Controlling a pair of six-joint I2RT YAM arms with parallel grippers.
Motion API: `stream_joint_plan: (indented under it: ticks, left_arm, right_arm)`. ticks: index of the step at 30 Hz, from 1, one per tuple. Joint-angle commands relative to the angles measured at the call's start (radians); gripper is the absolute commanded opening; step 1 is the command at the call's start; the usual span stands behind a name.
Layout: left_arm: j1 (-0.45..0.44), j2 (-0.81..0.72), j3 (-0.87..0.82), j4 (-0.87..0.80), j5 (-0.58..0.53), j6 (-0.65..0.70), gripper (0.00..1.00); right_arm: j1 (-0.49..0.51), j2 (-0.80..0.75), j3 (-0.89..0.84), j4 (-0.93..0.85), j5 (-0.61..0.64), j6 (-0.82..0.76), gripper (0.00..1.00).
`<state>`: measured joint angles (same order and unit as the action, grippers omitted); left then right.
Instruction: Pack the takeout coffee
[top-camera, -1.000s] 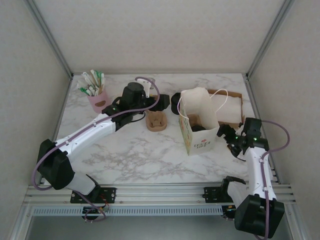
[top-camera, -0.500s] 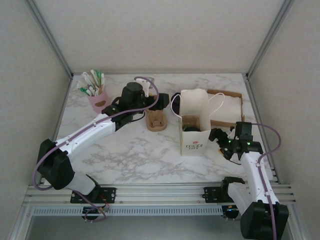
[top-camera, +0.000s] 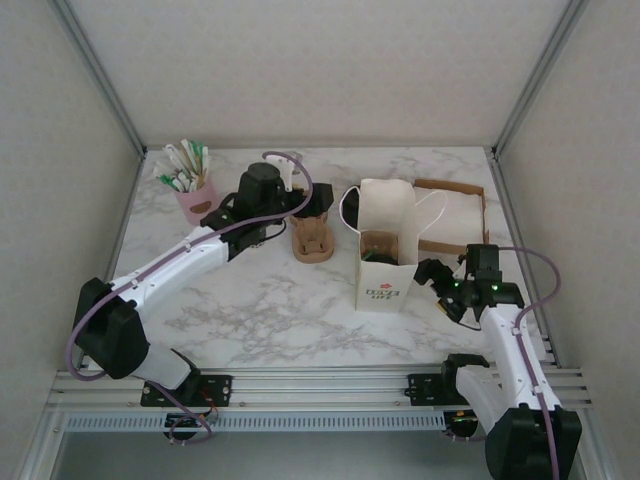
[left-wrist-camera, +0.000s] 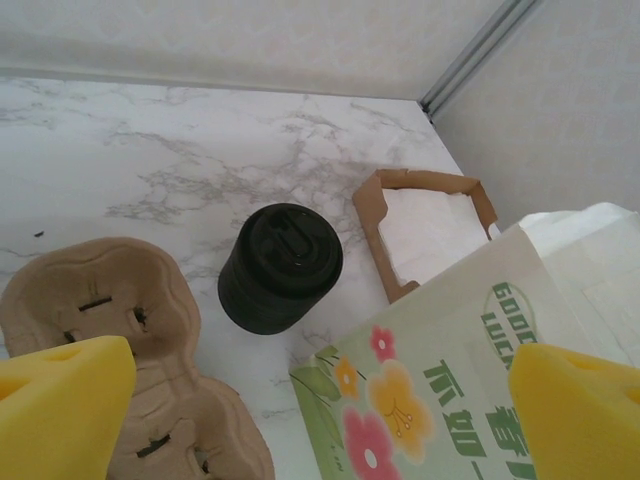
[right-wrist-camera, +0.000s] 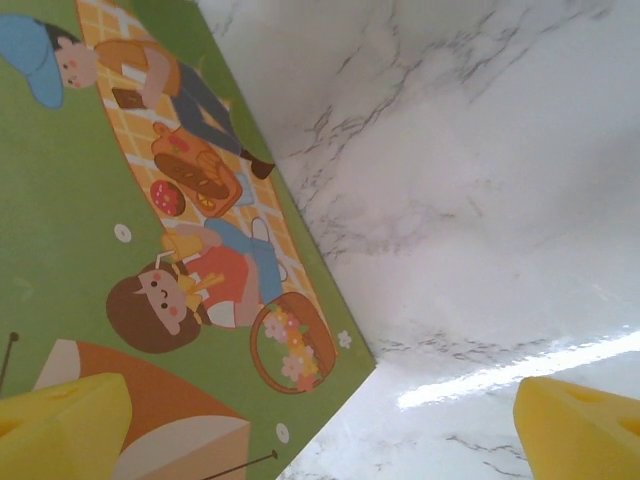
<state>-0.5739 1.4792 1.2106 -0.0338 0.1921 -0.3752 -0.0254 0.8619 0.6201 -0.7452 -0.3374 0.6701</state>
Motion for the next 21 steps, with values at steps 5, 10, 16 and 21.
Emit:
stream_joint_plan:
  ticks: [5,10,16,21]
  left_arm:
    - [0.041,-0.012,0.078,0.034,0.052,-0.010,1.00]
    - [0.060,0.055,0.182,0.036,0.107,-0.014,1.00]
    - [0.089,0.248,0.405,-0.045,0.207,-0.013,1.00]
    - [0.114,0.422,0.577,-0.108,0.297,-0.015,1.00]
  right_arm:
    - [0.007,0.000,0.163,-0.124,0.218,-0.011,0.99]
    - [0.006,0.047,0.288,-0.145,0.324,-0.033,0.99]
    - [0.002,0.189,0.450,-0.079,0.329,-0.150,0.99]
    - [-0.009,0.383,0.586,-0.066,0.262,-0.225,0.94]
